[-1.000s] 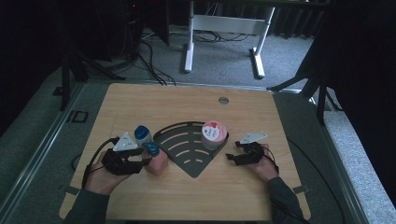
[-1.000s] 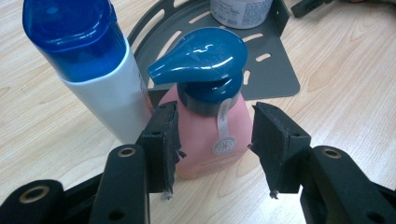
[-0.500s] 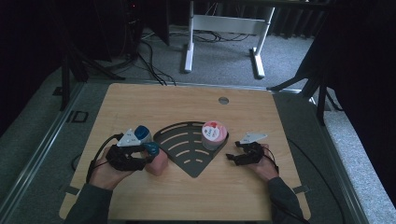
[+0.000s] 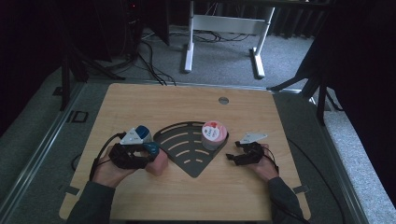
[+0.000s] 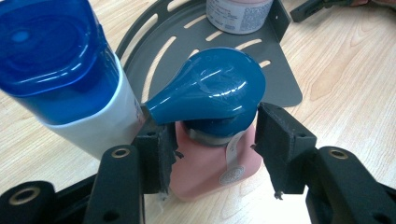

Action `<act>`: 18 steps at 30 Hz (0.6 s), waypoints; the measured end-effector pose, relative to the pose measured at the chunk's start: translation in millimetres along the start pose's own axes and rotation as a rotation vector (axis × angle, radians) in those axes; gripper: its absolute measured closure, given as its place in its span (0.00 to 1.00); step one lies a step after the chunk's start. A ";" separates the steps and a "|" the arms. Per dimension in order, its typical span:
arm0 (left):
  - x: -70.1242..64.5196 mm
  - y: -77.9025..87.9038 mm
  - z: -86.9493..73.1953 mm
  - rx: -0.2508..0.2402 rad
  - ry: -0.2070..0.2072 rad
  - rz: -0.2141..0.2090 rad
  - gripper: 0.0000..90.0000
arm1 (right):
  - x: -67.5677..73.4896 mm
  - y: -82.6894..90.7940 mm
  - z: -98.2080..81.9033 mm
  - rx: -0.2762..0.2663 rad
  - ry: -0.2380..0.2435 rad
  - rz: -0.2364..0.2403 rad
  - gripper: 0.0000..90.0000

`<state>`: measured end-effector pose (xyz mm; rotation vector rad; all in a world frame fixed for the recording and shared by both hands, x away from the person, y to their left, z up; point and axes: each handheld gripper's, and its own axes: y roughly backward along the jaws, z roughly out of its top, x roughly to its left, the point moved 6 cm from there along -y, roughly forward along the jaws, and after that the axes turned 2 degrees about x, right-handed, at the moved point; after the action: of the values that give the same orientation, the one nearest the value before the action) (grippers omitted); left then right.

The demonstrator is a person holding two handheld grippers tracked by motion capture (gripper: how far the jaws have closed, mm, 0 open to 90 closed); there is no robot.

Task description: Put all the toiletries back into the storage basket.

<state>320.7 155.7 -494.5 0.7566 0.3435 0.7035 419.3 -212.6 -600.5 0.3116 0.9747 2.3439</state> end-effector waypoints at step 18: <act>-7.9 -3.9 3.0 0.005 0.002 0.046 0.58 | 0.0 0.0 0.0 0.000 0.000 0.000 0.29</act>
<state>318.3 146.6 -494.9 0.7706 0.3302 0.7470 419.3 -212.6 -600.5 0.3115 0.9749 2.3440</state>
